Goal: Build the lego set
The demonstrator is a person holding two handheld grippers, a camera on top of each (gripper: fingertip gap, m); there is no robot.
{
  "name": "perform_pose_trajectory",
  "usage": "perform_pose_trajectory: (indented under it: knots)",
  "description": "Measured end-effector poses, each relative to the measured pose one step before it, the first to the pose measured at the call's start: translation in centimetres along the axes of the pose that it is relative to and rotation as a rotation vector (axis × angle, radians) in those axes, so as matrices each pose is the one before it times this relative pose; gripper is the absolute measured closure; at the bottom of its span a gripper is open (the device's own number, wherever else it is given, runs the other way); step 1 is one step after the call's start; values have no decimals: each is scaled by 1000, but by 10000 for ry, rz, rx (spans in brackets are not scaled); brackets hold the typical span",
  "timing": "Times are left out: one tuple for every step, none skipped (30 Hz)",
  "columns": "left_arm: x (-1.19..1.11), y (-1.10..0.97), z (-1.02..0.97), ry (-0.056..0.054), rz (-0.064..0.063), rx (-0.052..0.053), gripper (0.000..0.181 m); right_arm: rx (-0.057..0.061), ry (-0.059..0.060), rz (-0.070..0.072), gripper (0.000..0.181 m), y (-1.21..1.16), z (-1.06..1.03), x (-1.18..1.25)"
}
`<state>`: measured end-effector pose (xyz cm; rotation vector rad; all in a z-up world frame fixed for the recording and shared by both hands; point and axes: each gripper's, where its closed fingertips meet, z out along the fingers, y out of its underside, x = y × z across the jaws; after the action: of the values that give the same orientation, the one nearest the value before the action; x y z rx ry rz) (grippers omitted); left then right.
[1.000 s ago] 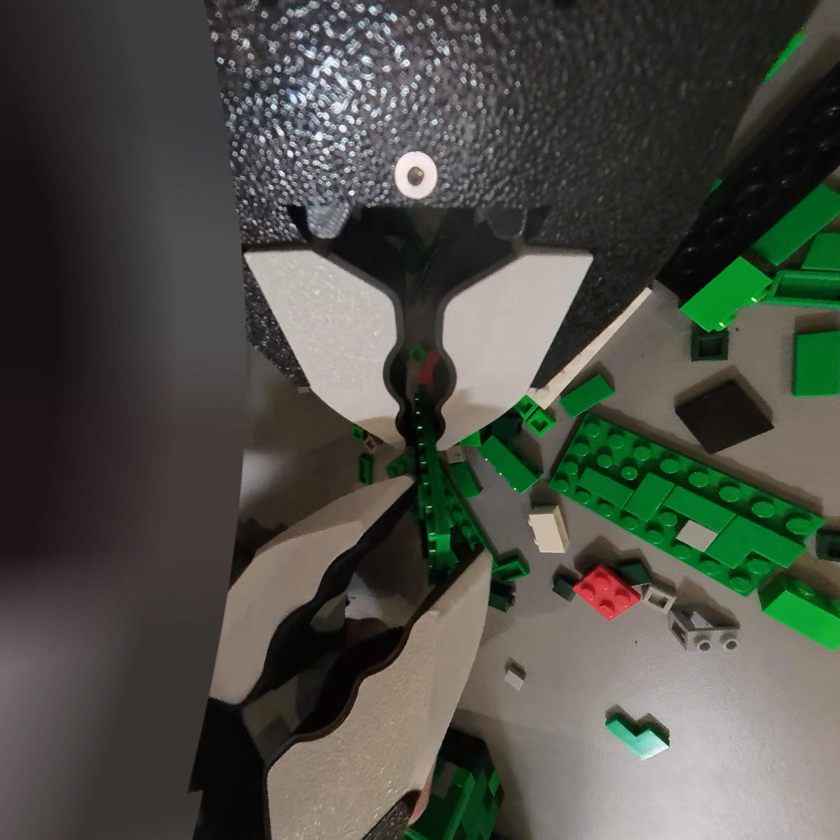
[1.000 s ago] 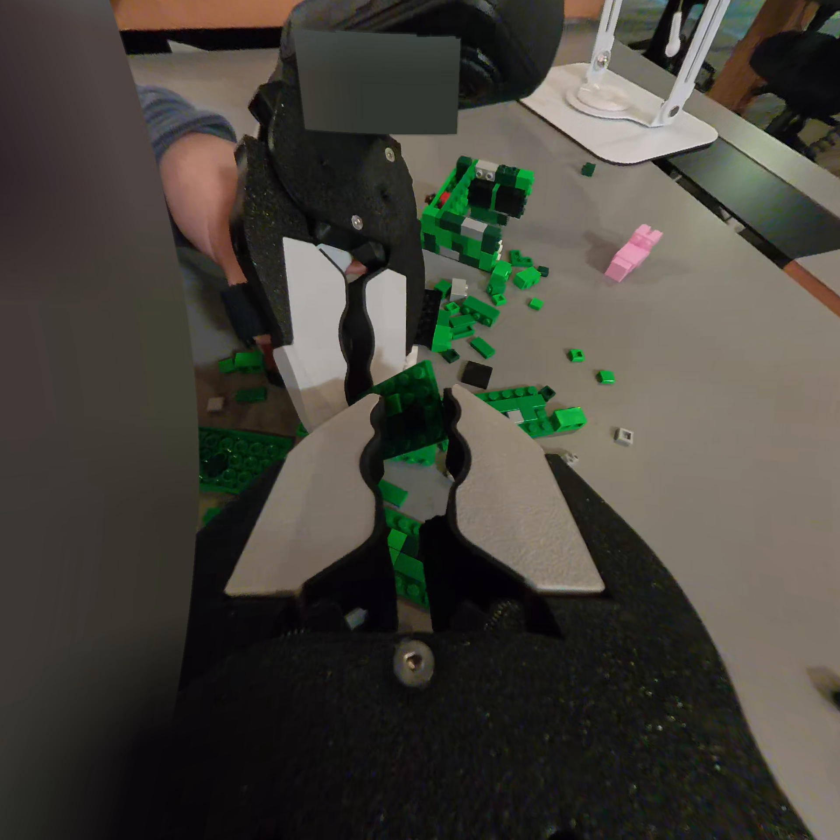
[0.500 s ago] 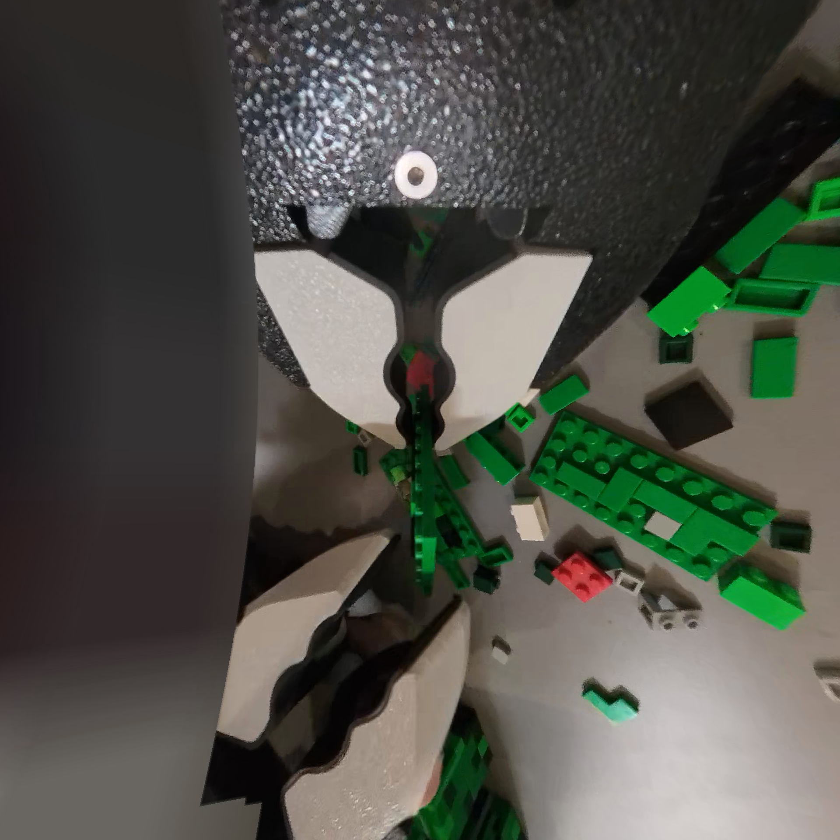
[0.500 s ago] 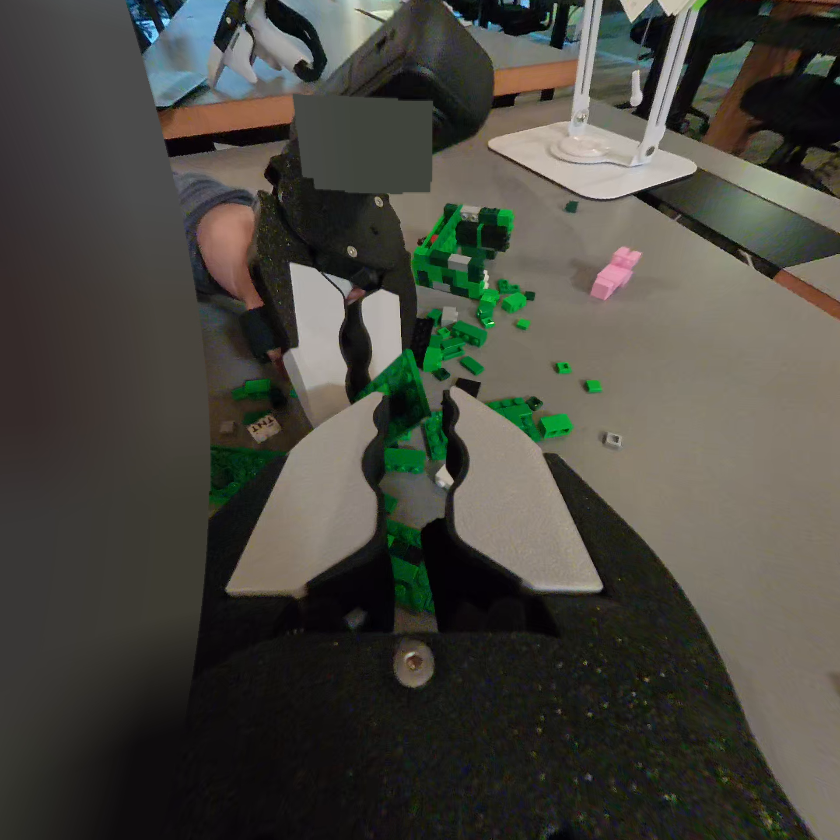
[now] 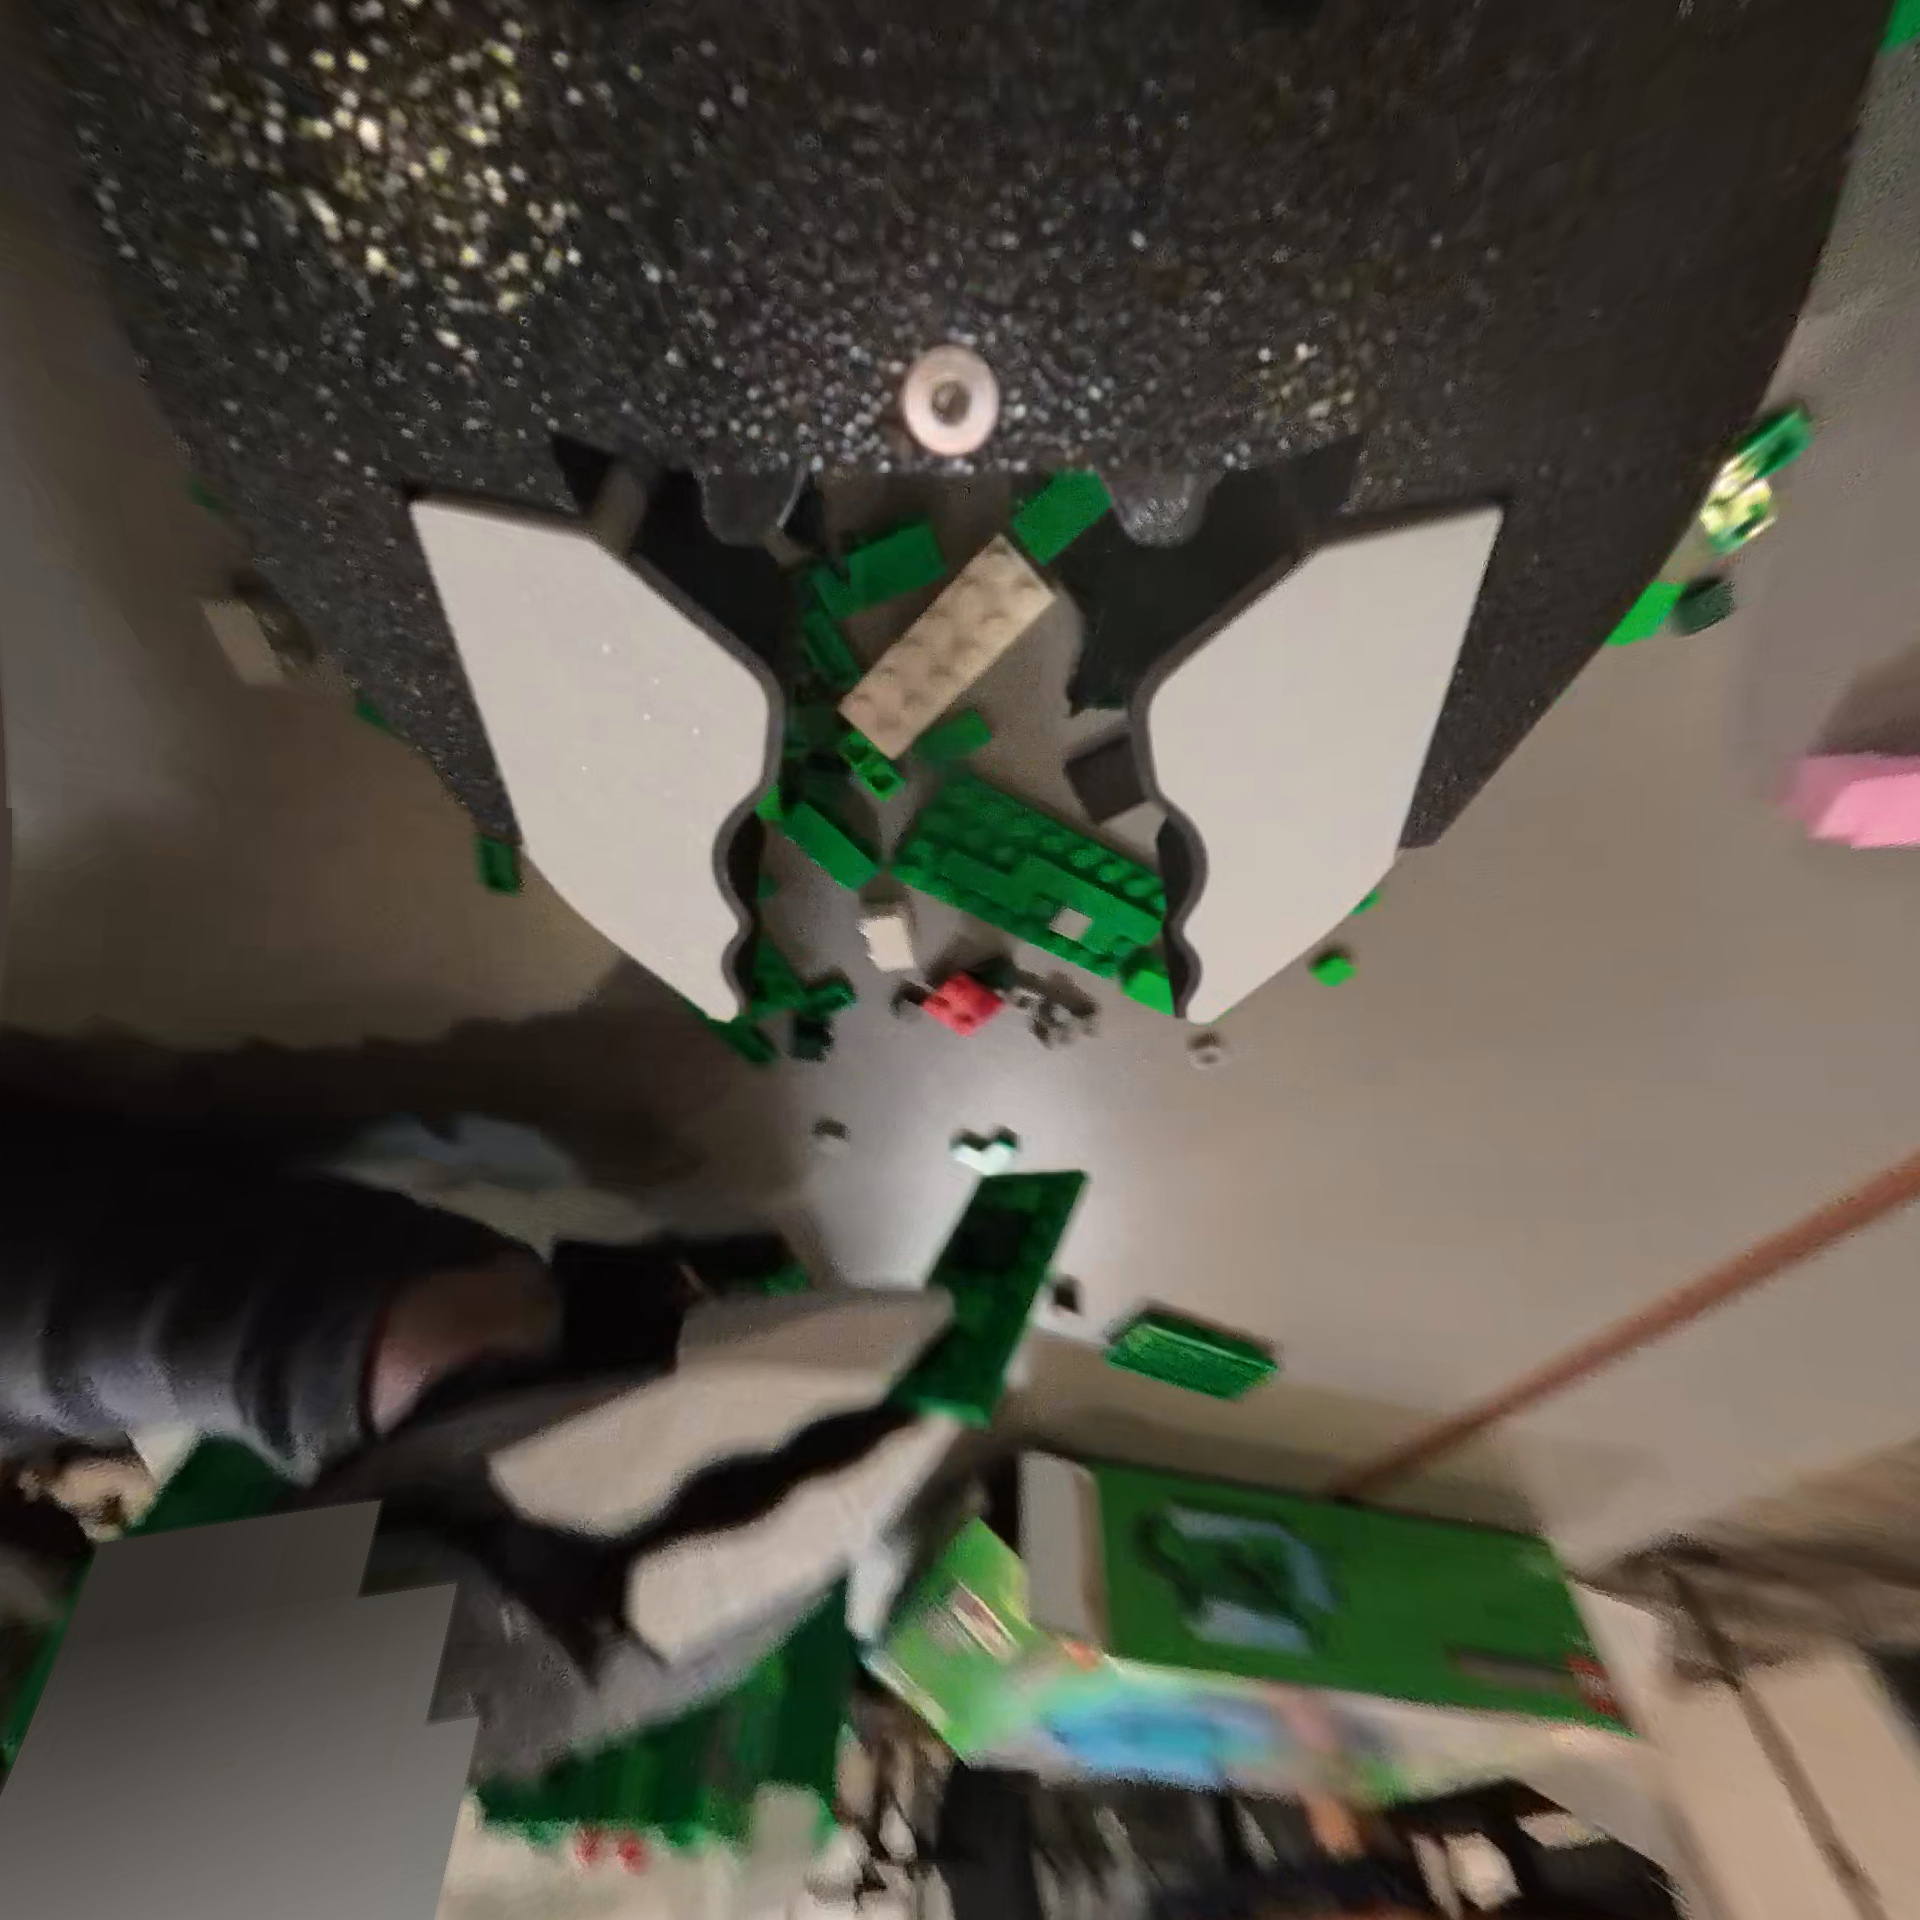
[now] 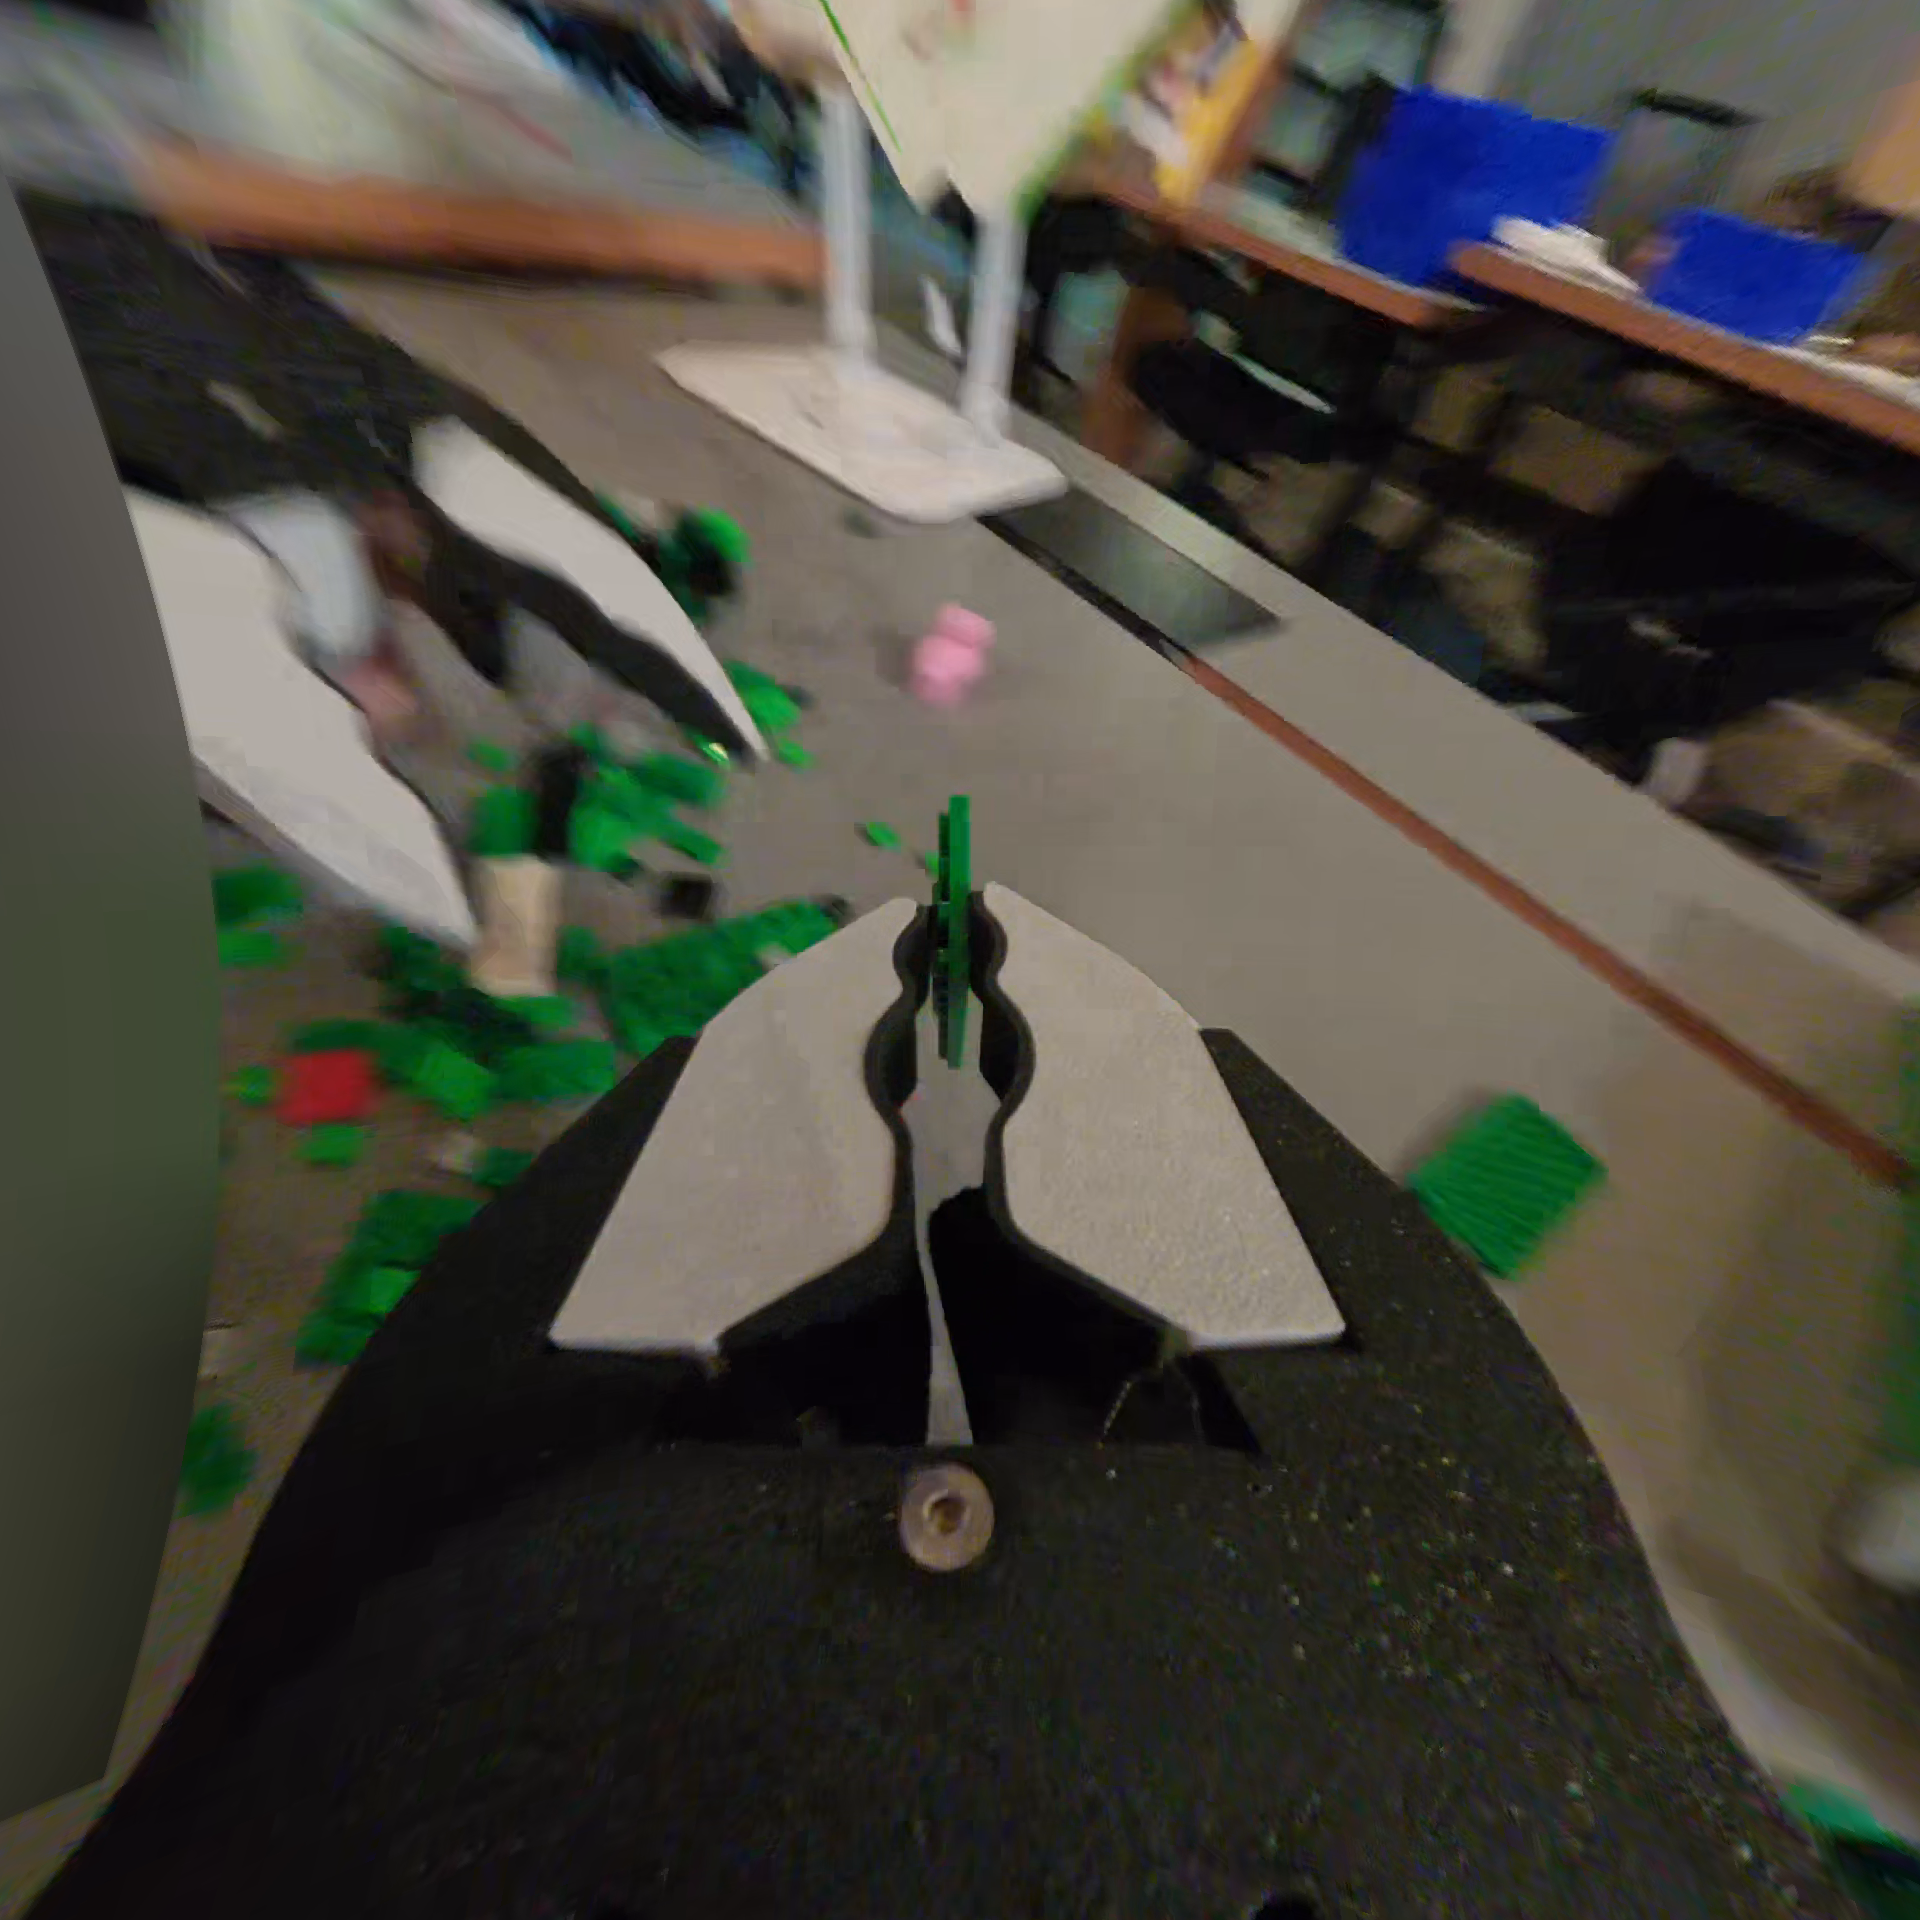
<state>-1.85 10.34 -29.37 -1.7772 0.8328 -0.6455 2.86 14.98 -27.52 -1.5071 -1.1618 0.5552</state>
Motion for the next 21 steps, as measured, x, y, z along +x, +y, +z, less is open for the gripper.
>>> perform_pose_trajectory:
  knots:
    - [-877, -273, -361, -510, -265, 291, 106, -694, 564, -590, 175, 1020, 312, 414]
    - [-817, 18, -269, -411, -372, 20, 107, -716, 397, -633, 175, 1034, 419, 79]
    - [-433, 54, -129, -74, -455, -45, 106, -666, 275, -704, 175, 923, 447, -147]
    - [-270, -71, -90, 36, -499, 78, 106, -525, 258, -667, 175, 670, 407, -183]
    - [-206, -214, -110, 55, -401, 223, 107, -374, 301, -603, 175, 377, 323, -49]
    - [-243, -184, -109, -37, -253, 211, 108, -257, 199, -551, 175, 161, 213, -108]
    - [-255, -155, -111, -97, -98, 164, 108, -203, 111, -387, 175, 88, 121, -145]
    - [-254, -203, -118, -161, 68, 171, 109, -140, -4, -231, 174, 52, 68, -221]
    - [-302, -257, -176, -237, 204, 217, 109, -138, -167, -95, 167, 88, 30, -376]
    - [-268, -304, -204, -241, 254, 230, 111, -176, -204, 77, 156, 194, 9, -316]
    - [-215, -322, -225, -209, 246, 231, 112, -130, -254, 186, 148, 203, -45, -288]
    - [-187, -371, -253, -193, 220, 281, 114, -29, -241, 286, 145, 121, -118, -189]
    - [-136, -388, -255, -171, 190, 325, 116, 58, -135, 324, 143, 0, -204, 42]
    - [-100, -380, -257, -164, 154, 370, 118, 84, -88, 320, 143, -58, -305, 158]
    - [-38, -300, -219, -134, 116, 343, 119, 130, -129, 390, 144, -171, -351, 128]
    - [5, -270, -189, -84, 126, 271, 121, 227, -207, 507, 144, -316, -380, 27]
    - [-97, -337, -198, -120, 120, 241, 122, 289, -319, 598, 145, -428, -381, -141]
    - [-110, -409, -214, -102, 101, 249, 123, 247, -398, 635, 147, -389, -333, -290]
    - [-75, -370, -229, -43, 65, 249, 125, 163, -366, 583, 147, -242, -258, -296]
    - [-56, -322, -212, -24, 5, 227, 126, 92, -333, 491, 147, -94, -192, -308]
    - [-89, -267, -171, -33, -26, 189, 127, 112, -327, 413, 148, -104, -121, -352]
